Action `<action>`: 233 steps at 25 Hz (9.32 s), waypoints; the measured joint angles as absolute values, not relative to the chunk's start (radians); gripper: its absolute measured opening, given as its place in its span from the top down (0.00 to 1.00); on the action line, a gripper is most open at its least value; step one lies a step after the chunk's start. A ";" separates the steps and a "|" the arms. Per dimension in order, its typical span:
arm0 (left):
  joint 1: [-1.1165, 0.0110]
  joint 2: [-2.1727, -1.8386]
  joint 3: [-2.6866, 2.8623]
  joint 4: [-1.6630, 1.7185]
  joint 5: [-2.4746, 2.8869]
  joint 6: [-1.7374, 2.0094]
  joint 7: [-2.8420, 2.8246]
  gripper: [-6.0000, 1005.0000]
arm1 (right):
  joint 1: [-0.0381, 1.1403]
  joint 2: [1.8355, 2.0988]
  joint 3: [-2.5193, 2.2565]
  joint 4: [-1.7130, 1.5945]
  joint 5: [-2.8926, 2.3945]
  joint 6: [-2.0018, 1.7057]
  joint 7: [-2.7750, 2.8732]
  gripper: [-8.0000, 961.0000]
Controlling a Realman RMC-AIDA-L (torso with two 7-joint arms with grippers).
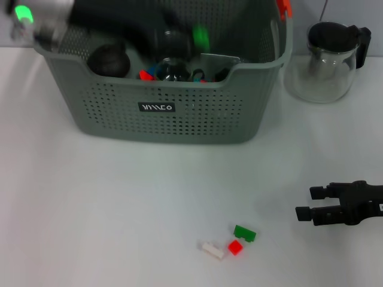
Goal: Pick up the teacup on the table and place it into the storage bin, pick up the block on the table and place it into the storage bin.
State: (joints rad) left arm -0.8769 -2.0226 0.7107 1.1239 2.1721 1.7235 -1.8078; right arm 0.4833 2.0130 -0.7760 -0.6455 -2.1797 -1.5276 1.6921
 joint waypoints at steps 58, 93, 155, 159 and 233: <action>-0.679 -2.177 1.934 1.274 2.543 1.416 -1.974 0.33 | 0.489 2.001 -0.773 -0.640 -2.180 -1.511 1.700 0.05; -0.669 -2.176 1.789 1.396 2.498 1.483 -2.030 0.89 | 0.482 1.999 -0.773 -0.646 -2.180 -1.500 1.693 0.05; -0.875 -2.178 2.022 1.100 2.473 1.407 -2.146 0.49 | 0.497 1.997 -0.773 -0.644 -2.180 -1.489 1.695 0.05; -0.880 -2.178 2.027 1.096 2.465 1.399 -2.146 0.51 | 0.494 1.997 -0.773 -0.644 -2.180 -1.489 1.696 0.05; -0.611 -2.175 1.658 1.640 2.330 1.655 -2.390 0.05 | 0.477 1.984 -0.761 -0.647 -2.183 -1.497 1.691 0.05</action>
